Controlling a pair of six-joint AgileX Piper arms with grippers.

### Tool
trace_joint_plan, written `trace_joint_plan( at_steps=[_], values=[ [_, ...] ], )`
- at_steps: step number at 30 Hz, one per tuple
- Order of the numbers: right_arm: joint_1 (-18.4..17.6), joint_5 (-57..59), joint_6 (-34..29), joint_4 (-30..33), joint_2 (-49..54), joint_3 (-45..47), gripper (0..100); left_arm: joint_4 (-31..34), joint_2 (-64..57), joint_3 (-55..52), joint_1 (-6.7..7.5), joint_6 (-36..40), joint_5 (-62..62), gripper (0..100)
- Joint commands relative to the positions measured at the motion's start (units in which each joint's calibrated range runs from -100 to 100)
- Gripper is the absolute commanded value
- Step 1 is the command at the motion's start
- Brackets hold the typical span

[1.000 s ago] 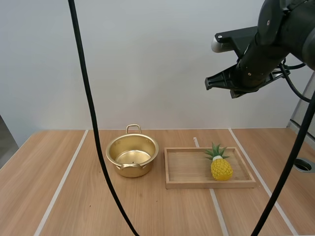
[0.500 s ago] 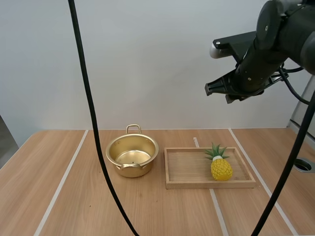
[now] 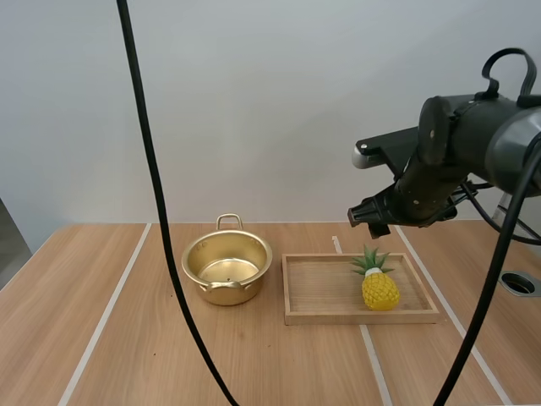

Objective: Open the pot, put the pineapple inside, and close it

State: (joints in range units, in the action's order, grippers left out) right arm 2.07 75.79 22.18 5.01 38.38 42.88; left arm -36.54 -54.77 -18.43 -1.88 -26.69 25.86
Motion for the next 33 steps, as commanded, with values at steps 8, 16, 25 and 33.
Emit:
trace_joint_plan(
  at_steps=[8,16,25,33],
  values=[
    [0.22,-13.34,0.24,0.42,-1.15,7.58,100,-0.94,-0.23,0.36,0.03,0.29,-1.84,0],
    [0.22,-13.87,0.24,-0.93,-11.54,7.58,100,-0.94,-0.23,0.36,0.03,0.29,-1.84,0],
    [0.22,-19.95,0.24,-1.70,-18.83,7.58,100,-0.94,-0.23,0.36,0.03,0.29,-1.84,0],
    [0.22,-22.63,0.24,-1.29,-22.89,7.58,100,-0.94,-0.23,0.36,0.03,0.29,-1.84,0]
  ],
)
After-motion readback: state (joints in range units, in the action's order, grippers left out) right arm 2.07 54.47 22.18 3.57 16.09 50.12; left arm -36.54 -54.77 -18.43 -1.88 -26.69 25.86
